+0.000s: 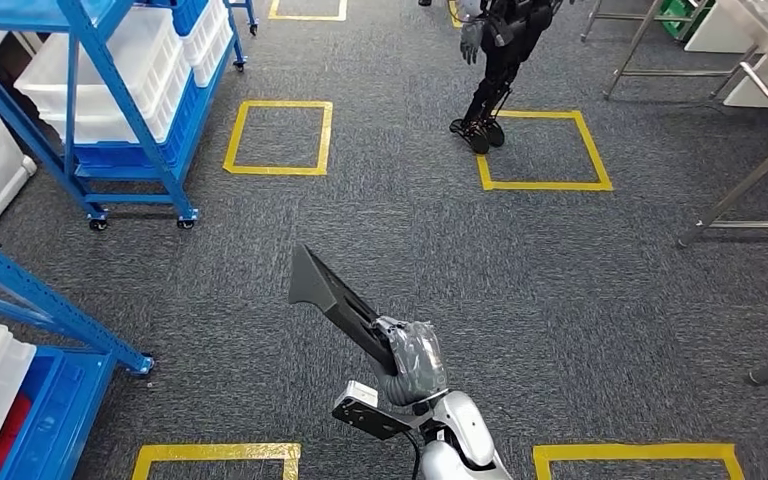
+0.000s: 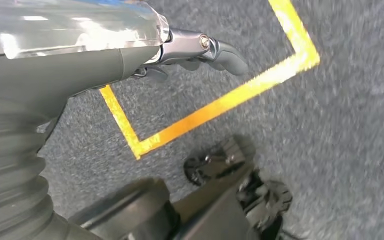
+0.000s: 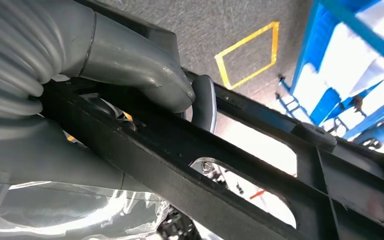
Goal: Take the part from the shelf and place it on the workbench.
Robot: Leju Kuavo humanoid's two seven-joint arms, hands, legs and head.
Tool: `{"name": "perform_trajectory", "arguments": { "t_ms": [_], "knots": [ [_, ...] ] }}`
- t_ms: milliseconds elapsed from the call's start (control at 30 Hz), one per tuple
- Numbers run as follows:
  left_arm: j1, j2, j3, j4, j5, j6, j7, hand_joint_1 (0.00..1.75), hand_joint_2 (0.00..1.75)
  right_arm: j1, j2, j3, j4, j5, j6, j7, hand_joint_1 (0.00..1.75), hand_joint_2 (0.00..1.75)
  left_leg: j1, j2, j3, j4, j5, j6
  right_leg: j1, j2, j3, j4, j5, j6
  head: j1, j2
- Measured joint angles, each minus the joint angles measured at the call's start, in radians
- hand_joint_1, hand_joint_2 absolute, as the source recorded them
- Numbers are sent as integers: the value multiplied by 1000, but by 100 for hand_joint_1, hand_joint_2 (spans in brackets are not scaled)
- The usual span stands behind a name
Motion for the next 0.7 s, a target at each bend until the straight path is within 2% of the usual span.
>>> {"name": "perform_trajectory", "arguments": {
  "t_ms": [33,67,100,133,167,233,267,300,367,433,500,533,567,600,633,667,700],
  "knots": [
    [2,0,2,0,0,-4,0,0,175,0,-1,0,1,-1,0,0,175,175,-2,12,0,0,-1,2,0,-12,-32,66,-27,3,0,0],
    [4,0,3,0,0,-9,-1,0,175,1,-2,-1,3,-2,0,-1,175,175,-4,23,0,0,-2,3,-1,-18,-56,113,-39,4,0,0],
    [5,0,5,0,0,-13,-1,0,175,3,-5,-2,3,-2,0,-1,175,175,-4,34,1,0,-3,4,-1,-21,-63,128,-35,4,0,0],
    [5,-1,6,0,0,-19,-1,0,175,5,-7,-3,3,-3,0,-1,175,175,-5,43,2,1,-5,3,0,-25,-50,101,-12,3,0,0],
    [4,-2,6,0,1,-26,0,0,175,6,-9,-4,3,-4,1,-1,175,175,-5,52,5,0,-7,2,1,-33,-19,42,22,-1,0,0],
    [2,-4,9,0,5,-45,11,0,175,5,-12,-7,-1,-6,2,-2,175,175,-8,67,11,1,-13,-4,10,-69,50,-92,70,-12,0,0],
    [1,-6,11,0,8,-53,20,0,175,3,-13,-8,-2,-8,4,-3,175,175,-10,75,14,1,-16,-9,15,-82,69,-132,79,-18,0,0],
    [-1,-7,14,0,10,-60,30,0,175,2,-15,-9,-4,-10,6,-5,175,175,-12,83,15,0,-18,-14,20,-87,76,-148,77,-23,0,0],
    [-10,-10,20,0,13,-69,54,0,175,2,-18,-10,-4,-16,10,-8,175,175,-14,95,19,-1,-22,-24,20,-68,76,-154,79,-32,0,0],
    [-19,-12,24,0,16,-75,72,0,175,-1,-21,-11,-4,-22,13,-9,175,175,-12,69,11,28,-46,-32,14,-51,80,-162,84,-44,0,0],
    [-22,-13,29,0,18,-81,86,0,175,-5,-22,-11,-4,-27,14,-11,175,175,-9,29,-33,129,-101,-35,10,-33,84,-166,86,-53,0,0],
    [-22,-13,31,0,18,-84,93,0,175,-6,-22,-11,-4,-29,14,-12,175,175,-8,20,-68,199,-129,-36,11,-22,84,-165,86,-55,0,0],
    [-22,-13,34,0,18,-87,100,0,175,-6,-24,-11,-2,-32,14,-13,175,175,-8,17,-98,256,-145,-38,12,-10,85,-164,85,-57,0,0],
    [-21,-13,37,0,18,-90,108,0,175,-6,-25,-11,-1,-35,14,-14,175,175,-8,15,-116,282,-141,-38,12,3,85,-162,85,-57,0,0],
    [-21,-13,39,0,16,-93,115,0,175,-5,-26,-11,0,-37,13,-14,175,175,-8,14,-118,272,-119,-37,13,17,86,-160,84,-57,0,0],
    [-22,-13,40,0,14,-95,121,0,175,-5,-27,-11,0,-39,13,-14,175,175,-8,12,-102,226,-84,-35,13,29,87,-158,82,-56,0,0],
    [-23,-13,41,0,12,-96,126,0,175,-4,-27,-11,0,-39,12,-14,175,175,-8,-1,-75,158,-45,-32,12,41,87,-155,80,-54,0,0]
  ]
}}
